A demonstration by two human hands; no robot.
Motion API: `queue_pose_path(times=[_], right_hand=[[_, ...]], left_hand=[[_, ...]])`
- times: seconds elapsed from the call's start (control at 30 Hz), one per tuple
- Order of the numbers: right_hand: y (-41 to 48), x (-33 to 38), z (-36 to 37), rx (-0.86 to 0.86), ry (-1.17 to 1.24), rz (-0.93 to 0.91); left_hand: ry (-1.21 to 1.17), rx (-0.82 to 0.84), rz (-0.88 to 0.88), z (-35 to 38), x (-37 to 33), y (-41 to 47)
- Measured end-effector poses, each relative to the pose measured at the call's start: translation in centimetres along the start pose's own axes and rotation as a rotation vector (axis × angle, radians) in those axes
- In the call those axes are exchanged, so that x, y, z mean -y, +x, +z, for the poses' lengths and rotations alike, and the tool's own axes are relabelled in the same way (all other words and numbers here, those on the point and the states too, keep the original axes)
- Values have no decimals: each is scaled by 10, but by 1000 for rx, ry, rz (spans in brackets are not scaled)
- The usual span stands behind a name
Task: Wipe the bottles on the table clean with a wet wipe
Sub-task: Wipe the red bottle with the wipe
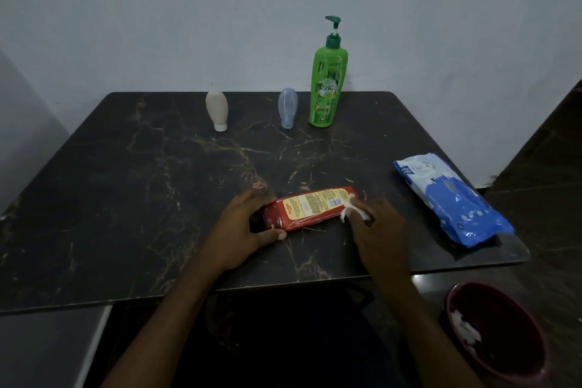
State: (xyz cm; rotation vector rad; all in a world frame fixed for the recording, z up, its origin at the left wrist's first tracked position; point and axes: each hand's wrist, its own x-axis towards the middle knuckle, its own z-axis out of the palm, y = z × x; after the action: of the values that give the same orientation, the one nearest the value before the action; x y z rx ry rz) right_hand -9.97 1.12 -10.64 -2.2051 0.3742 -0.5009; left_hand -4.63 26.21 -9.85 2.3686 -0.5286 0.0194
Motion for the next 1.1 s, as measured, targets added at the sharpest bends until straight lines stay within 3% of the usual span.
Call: queue_pose_path(times=[0.13,0.23,0.57,0.67,0.93,1.1], right_hand=[[-36,38,27,188,-51,-175],[-57,48,44,220,-99,-361],[15,-8,-16,77,-120,29],[11,4,-8,133,-116,-14],[-46,52,41,252,-129,-357],[-27,36,22,256,-111,-292]], left_hand=[[-12,-31,26,2,1,-1],[-19,-45,40,3,3,-1],[-11,13,-3,2,3,1],[7,22,-7,2,2,1],[4,-35,12,4,1,-1],[-14,-13,5,3,2,-1]])
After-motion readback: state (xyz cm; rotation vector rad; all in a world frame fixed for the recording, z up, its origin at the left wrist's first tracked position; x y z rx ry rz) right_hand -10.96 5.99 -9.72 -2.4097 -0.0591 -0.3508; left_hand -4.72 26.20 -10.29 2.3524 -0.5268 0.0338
